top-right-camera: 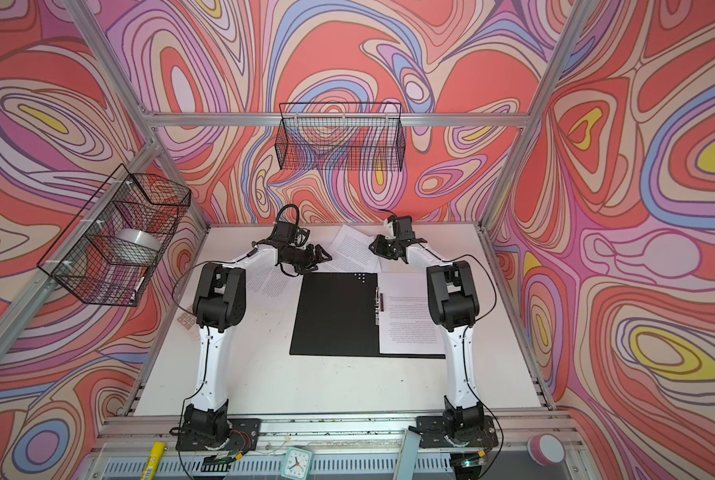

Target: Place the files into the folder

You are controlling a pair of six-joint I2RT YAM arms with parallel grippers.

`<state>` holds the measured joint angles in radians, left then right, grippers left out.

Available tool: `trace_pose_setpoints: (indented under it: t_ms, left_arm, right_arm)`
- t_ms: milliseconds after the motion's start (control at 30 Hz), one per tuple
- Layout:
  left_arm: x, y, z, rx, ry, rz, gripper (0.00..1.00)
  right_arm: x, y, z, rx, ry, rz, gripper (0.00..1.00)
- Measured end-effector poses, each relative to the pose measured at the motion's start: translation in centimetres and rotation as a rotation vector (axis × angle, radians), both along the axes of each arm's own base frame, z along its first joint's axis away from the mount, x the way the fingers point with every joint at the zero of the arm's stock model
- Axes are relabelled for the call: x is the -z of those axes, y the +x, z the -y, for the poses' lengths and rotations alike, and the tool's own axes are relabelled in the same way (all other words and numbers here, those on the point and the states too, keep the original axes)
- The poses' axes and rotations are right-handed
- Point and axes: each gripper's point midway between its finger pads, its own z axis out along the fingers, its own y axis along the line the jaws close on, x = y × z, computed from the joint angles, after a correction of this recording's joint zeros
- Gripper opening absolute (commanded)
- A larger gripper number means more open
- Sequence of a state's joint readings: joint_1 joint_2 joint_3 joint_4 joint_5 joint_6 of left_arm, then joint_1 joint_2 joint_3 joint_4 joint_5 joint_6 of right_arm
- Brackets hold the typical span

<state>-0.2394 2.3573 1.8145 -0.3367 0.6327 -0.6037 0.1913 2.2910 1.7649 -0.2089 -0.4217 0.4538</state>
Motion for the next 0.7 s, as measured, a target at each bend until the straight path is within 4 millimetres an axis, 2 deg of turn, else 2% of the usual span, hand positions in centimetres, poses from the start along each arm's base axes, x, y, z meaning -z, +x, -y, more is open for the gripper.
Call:
trace_pose_setpoints:
  t_ms: [100, 167, 400, 600, 700]
  left_arm:
    - [-0.1, 0.0, -0.1, 0.0, -0.007, 0.001, 0.78]
    - [-0.1, 0.0, -0.1, 0.002, -0.013, -0.001, 0.79]
    - [-0.5, 0.0, -0.1, 0.004, -0.037, -0.011, 0.81]
    - [-1.2, -0.7, 0.0, 0.017, -0.072, -0.046, 0.93]
    - [-2.7, -1.1, 0.1, 0.023, -0.089, -0.044, 0.95]
  right_arm:
    - [-0.5, 0.4, 0.2, 0.007, -0.015, 0.014, 0.03]
    - [-0.5, 0.4, 0.4, 0.013, -0.029, 0.011, 0.0]
    - [-1.1, 0.5, 0.7, 0.017, -0.058, 0.007, 0.0]
    - [-3.9, 1.5, 0.4, 0.011, -0.06, 0.053, 0.0]
    - [-5.6, 2.3, 0.3, 0.011, -0.055, 0.086, 0.0]
